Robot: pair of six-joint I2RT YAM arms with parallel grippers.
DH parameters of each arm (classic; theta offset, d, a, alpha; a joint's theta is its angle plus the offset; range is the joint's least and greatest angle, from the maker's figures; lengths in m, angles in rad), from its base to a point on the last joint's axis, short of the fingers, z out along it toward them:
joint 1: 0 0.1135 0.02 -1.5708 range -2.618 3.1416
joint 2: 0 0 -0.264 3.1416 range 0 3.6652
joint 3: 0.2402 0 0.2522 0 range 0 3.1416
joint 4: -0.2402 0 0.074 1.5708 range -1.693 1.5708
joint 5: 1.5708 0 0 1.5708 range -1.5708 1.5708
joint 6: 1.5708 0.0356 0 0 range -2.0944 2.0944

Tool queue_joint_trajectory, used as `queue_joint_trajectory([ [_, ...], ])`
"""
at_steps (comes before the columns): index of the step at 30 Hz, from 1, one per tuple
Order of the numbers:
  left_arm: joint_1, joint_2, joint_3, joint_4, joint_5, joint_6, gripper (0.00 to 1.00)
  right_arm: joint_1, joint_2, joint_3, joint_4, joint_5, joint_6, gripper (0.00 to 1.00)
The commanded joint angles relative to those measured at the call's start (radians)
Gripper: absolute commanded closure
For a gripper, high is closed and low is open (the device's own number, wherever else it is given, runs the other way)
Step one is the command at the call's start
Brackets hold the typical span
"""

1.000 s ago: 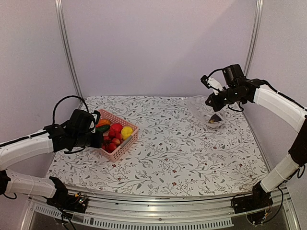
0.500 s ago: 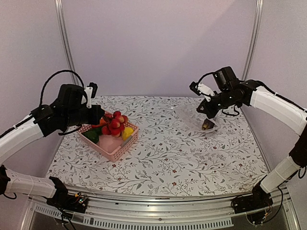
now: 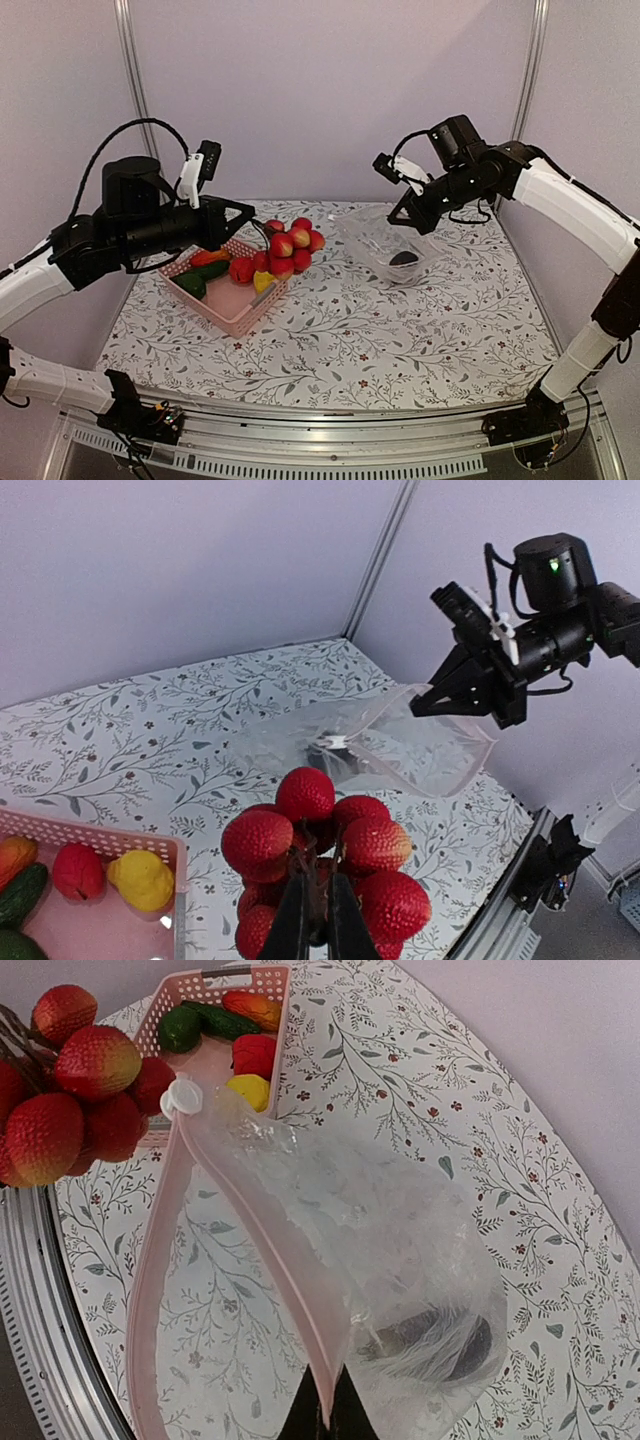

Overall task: Place the food in the zip-top bag and seal the zipper
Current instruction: Pick up the fake fruit from the bin, then place the fake fruit in the zipper food storage bag.

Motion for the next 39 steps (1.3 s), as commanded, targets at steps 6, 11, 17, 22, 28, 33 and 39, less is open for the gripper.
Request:
queue_joint_trajectory([
  [6, -0.099, 0.041, 0.114, 0.253, 0.158, 0.021, 1.00, 0.032, 0.084, 0.094, -0.082, -0.034, 0.023, 1.00],
  [11, -0.115, 0.084, 0.118, 0.334, 0.217, 0.027, 1.00, 0.041, 0.104, 0.102, -0.093, -0.057, 0.029, 1.00],
  [17, -0.126, 0.145, 0.120, 0.476, 0.282, 0.030, 1.00, 0.042, 0.109, 0.117, -0.104, -0.097, 0.043, 1.00],
  [22, -0.128, 0.191, 0.125, 0.550, 0.305, 0.049, 1.00, 0.042, 0.108, 0.129, -0.116, -0.141, 0.051, 1.00],
  [28, -0.128, 0.260, 0.141, 0.567, 0.298, 0.115, 1.00, 0.042, 0.080, 0.133, -0.127, -0.177, 0.055, 1.00],
  [33, -0.125, 0.323, 0.147, 0.560, 0.244, 0.182, 1.00, 0.042, 0.052, 0.114, -0.129, -0.196, 0.053, 1.00],
  [39, -0.121, 0.367, 0.142, 0.540, 0.133, 0.248, 1.00, 0.041, 0.023, 0.101, -0.135, -0.216, 0.052, 1.00],
])
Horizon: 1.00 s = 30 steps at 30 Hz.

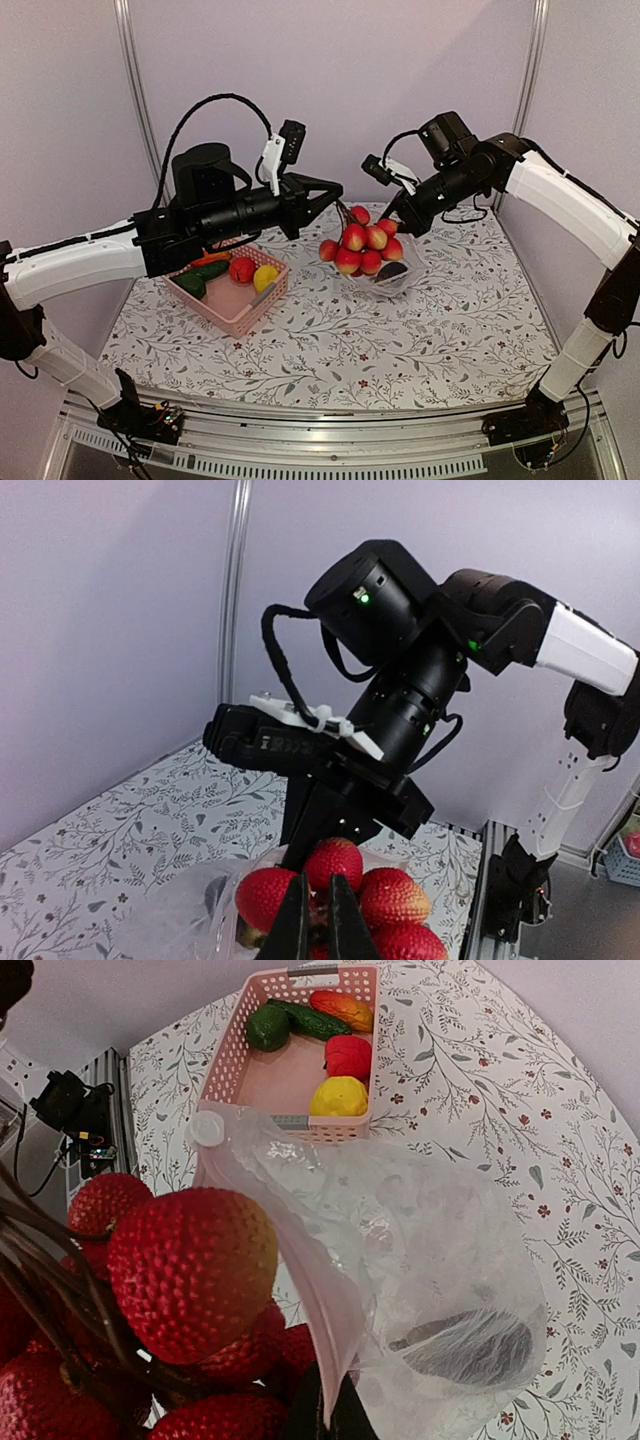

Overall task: Place the food in the zip-top bag and seal the zipper
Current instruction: Place the fake fruit in the zipper food storage bag.

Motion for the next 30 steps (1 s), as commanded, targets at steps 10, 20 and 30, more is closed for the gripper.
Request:
queue_joint_trajectory([
  [10, -0.009, 0.100, 0.066, -0.048, -0.242, 0.098, 1.00, 0.006, -0.048, -0.004, 0.004, 0.024, 0.012, 1.00],
  [20, -0.016, 0.207, 0.164, -0.118, -0.241, 0.099, 1.00, 0.006, -0.045, 0.000, 0.037, 0.151, 0.020, 1.00],
  [30, -0.026, 0.260, 0.241, -0.077, -0.325, 0.084, 0.62, 0.000, -0.039, 0.024, 0.014, 0.061, 0.025, 1.00],
])
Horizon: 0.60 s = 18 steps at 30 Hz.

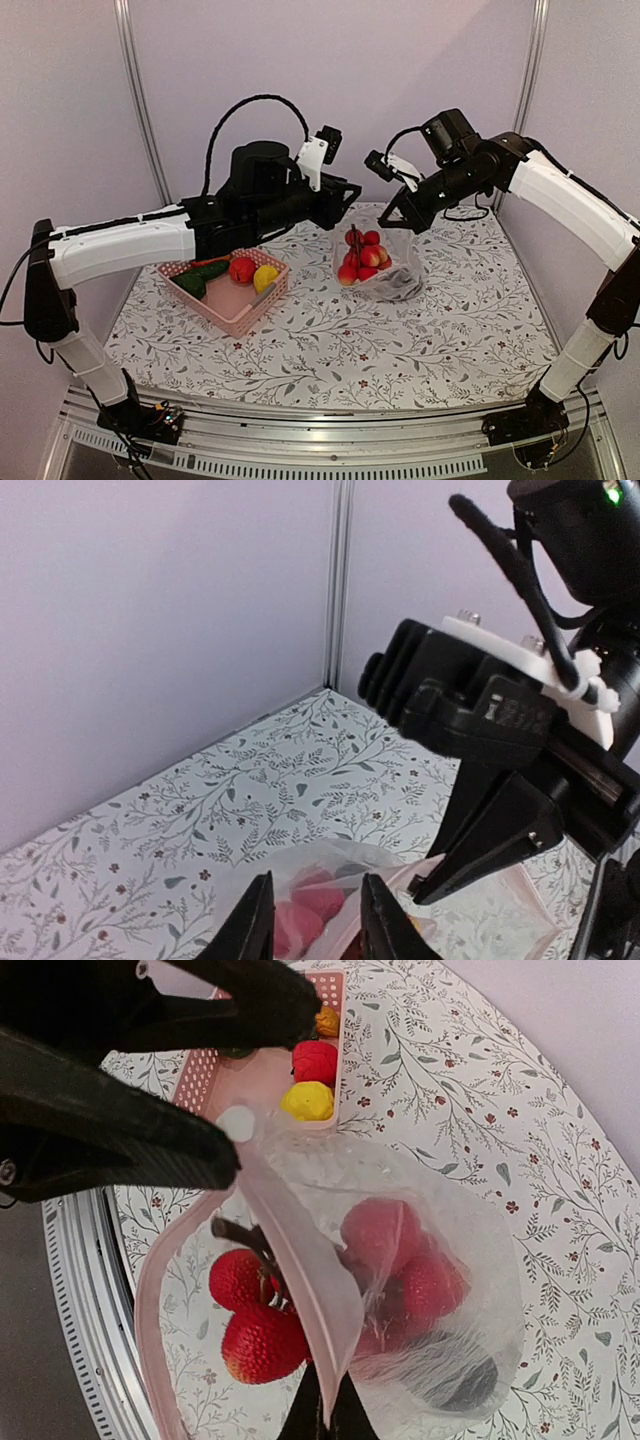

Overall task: Place the food in the zip-top bag and seal the zipper
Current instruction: Place the fake fruit in the zipper food storage bag.

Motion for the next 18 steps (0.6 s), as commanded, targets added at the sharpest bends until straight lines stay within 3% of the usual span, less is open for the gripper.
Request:
queue_joint_trajectory([
  [1, -0.033, -0.002, 0.047, 0.025, -0.061, 0.013, 0.58, -0.006, -0.017, 0.024, -0.002, -0.010, 0.013, 1.00],
  [5, -0.068, -0.081, -0.008, 0.066, -0.089, 0.049, 0.50, -0.058, -0.017, 0.012, 0.014, -0.005, 0.021, 1.00],
  [12, -0.091, -0.249, -0.170, 0.112, -0.147, 0.025, 0.49, -0.187, 0.021, 0.030, 0.061, 0.099, 0.030, 1.00],
  [18, -0.092, -0.345, -0.307, 0.059, -0.258, -0.009, 0.49, -0.311, 0.078, 0.240, 0.045, 0.191, 0.044, 1.00],
])
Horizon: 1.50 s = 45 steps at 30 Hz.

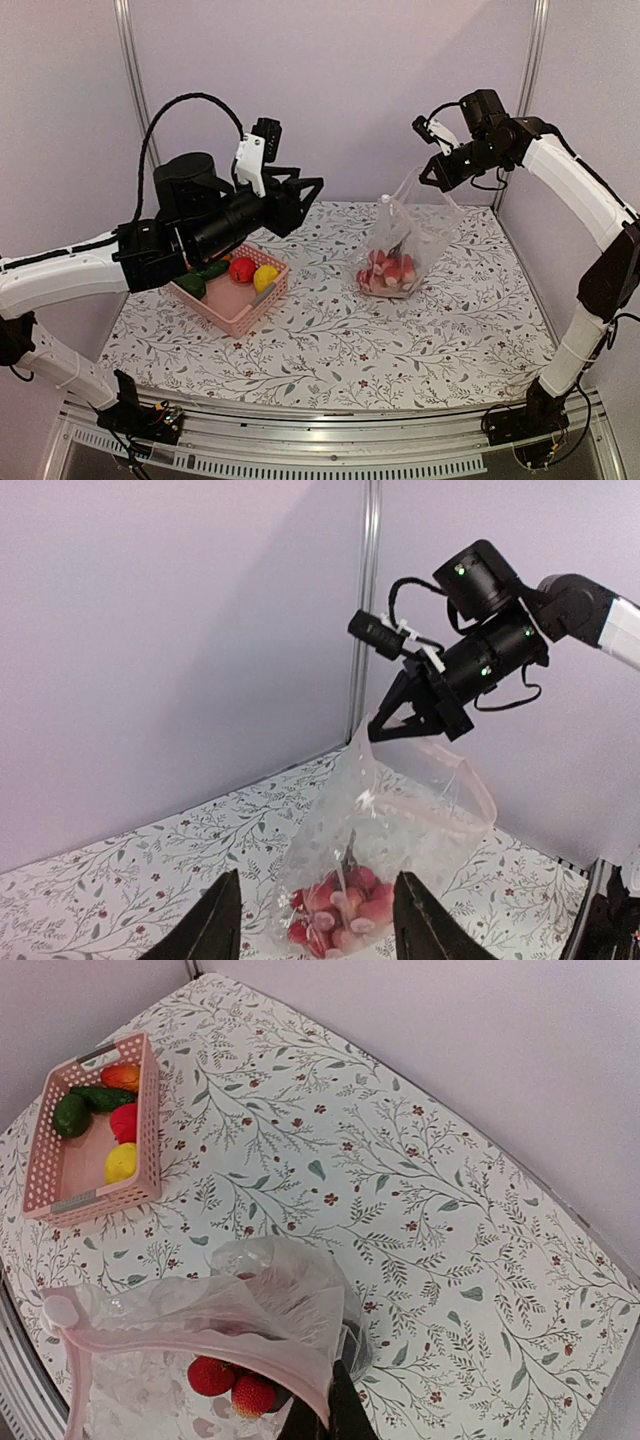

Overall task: Place the food in the zip-top bag and seal the zipper
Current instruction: Place the fake fruit in the zipper food storage bag, then pick up the fake fruit from the bin.

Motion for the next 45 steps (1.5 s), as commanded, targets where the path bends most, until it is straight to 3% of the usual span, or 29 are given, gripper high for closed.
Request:
queue_joint_trajectory([
  [1, -0.005, -0.048, -0.105, -0.047, -0.115, -0.033, 0.48, -0.069, 0.016, 0.156, 0.032, 0.111, 0.018, 1.00],
  [5, 0.004, -0.088, -0.162, -0.119, -0.219, -0.053, 0.46, -0.069, -0.021, 0.153, 0.087, 0.168, -0.008, 1.00],
  [10, 0.068, -0.127, -0.198, -0.278, -0.281, -0.159, 0.44, -0.068, -0.036, 0.074, 0.081, 0.078, 0.011, 1.00],
  [15, 0.202, -0.176, -0.252, -0.399, -0.165, -0.283, 0.43, -0.055, -0.052, -0.057, 0.070, 0.009, -0.001, 1.00],
  [24, 0.370, -0.182, -0.315, -0.479, -0.001, -0.327, 0.44, -0.053, -0.114, -0.206, 0.106, -0.051, -0.012, 1.00],
  [32, 0.445, -0.107, -0.331, -0.464, 0.145, -0.335, 0.34, -0.052, -0.160, -0.264, 0.117, -0.066, -0.010, 1.00],
  [41, 0.524, 0.087, -0.245, -0.460, 0.280, -0.341, 0.26, -0.052, -0.198, -0.314, 0.132, -0.098, -0.006, 1.00],
  [43, 0.535, 0.149, -0.221, -0.462, 0.284, -0.350, 0.07, -0.052, -0.202, -0.317, 0.131, -0.104, -0.005, 1.00],
  [45, 0.549, 0.200, -0.197, -0.461, 0.306, -0.351, 0.05, -0.052, -0.207, -0.320, 0.131, -0.106, -0.005, 1.00],
])
